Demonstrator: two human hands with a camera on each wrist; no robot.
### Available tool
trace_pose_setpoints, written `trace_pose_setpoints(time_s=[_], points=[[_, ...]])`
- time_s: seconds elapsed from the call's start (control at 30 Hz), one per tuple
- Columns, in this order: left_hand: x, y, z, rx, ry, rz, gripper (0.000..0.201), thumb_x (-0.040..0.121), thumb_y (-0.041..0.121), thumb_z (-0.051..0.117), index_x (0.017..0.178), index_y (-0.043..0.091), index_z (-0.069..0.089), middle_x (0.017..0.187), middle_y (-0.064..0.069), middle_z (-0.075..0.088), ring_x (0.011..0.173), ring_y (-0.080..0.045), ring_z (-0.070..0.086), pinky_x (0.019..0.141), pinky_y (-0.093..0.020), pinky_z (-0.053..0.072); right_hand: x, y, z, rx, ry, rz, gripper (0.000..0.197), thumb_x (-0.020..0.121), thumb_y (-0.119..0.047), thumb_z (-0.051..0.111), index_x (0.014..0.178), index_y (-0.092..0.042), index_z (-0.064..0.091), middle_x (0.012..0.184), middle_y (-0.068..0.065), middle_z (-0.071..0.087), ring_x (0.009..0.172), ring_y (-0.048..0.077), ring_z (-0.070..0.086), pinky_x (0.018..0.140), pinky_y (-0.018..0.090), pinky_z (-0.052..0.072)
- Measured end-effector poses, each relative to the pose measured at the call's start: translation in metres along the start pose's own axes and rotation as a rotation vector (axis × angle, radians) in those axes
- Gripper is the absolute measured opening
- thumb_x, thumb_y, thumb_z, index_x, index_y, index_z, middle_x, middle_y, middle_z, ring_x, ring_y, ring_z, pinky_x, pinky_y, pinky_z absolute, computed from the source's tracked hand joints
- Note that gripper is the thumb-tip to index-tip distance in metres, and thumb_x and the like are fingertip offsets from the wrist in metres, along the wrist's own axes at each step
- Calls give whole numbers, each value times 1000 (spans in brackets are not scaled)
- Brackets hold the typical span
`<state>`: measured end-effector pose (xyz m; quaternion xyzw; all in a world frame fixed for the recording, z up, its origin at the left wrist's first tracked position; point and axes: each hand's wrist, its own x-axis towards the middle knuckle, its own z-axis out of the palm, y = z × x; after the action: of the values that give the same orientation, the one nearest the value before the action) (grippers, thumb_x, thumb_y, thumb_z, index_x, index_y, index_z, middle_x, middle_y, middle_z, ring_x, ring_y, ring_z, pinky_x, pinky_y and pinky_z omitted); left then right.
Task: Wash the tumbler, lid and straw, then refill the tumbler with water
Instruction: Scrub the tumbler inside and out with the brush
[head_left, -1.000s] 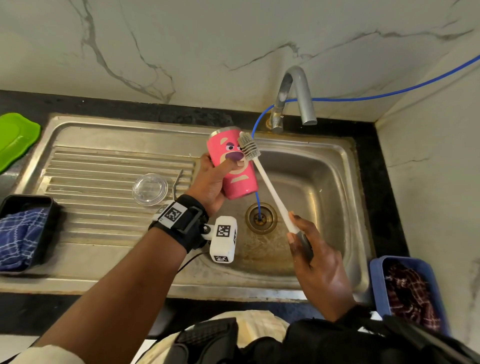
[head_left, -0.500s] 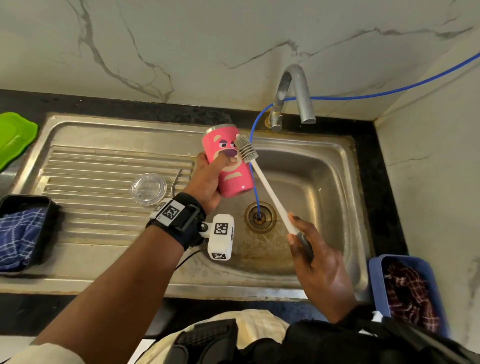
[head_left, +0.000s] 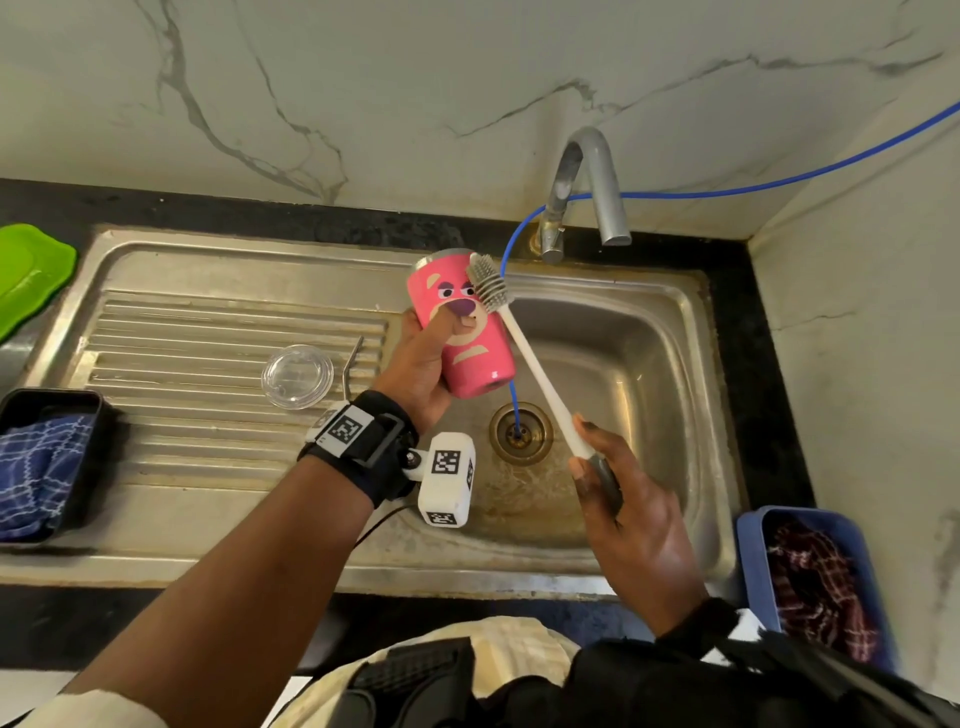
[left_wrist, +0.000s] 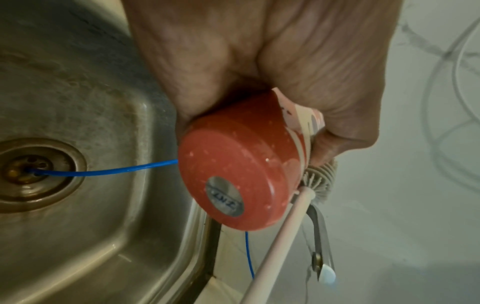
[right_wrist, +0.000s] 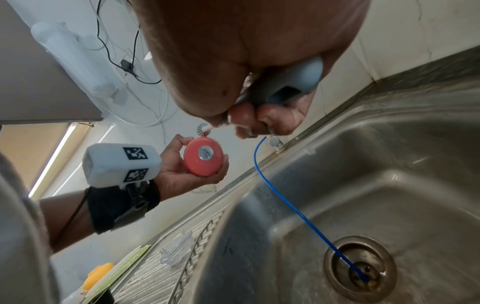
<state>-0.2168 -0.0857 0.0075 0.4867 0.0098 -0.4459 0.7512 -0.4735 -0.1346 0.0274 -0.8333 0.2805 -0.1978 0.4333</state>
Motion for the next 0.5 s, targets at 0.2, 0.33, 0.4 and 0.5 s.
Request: trace_pose_setpoints(time_s=[0.2, 0.33, 0.4, 0.5], points=[[-4, -6, 10, -10, -30, -26, 73, 70, 17, 77, 139, 13, 54, 110, -8, 76, 99, -26, 74, 74, -45, 62, 11, 4, 1, -6, 14, 22, 38, 105, -13, 60, 142, -18, 58, 86, -43, 59, 70, -13, 62, 63, 1, 41], [1, 4, 3, -28, 7, 8, 92, 61, 28, 82, 146, 8, 53, 123, -16, 71, 103, -29, 74, 75, -44, 62, -1, 1, 2, -8, -9, 13, 38, 105, -14, 60, 141, -22, 57, 82, -39, 60, 58, -6, 58, 56, 3, 39], [1, 3, 1, -4, 2, 5, 94, 61, 28, 82, 147, 10, 52, 125, -17, 71, 106, -29, 73, 77, -45, 62, -1, 0, 2, -11, -4, 15, 38, 105, -16, 60, 140, -27, 55, 78, -35, 59, 55, -1, 56, 54, 4, 38], [-3, -7, 5, 9, -44, -25, 88, 67, 24, 81, 149, 13, 49, 126, -15, 71, 110, -30, 71, 80, -47, 61, 7, 2, 0, -11, 36, 30, 37, 103, -9, 62, 139, -18, 60, 72, -29, 58, 64, -12, 61, 60, 0, 40]])
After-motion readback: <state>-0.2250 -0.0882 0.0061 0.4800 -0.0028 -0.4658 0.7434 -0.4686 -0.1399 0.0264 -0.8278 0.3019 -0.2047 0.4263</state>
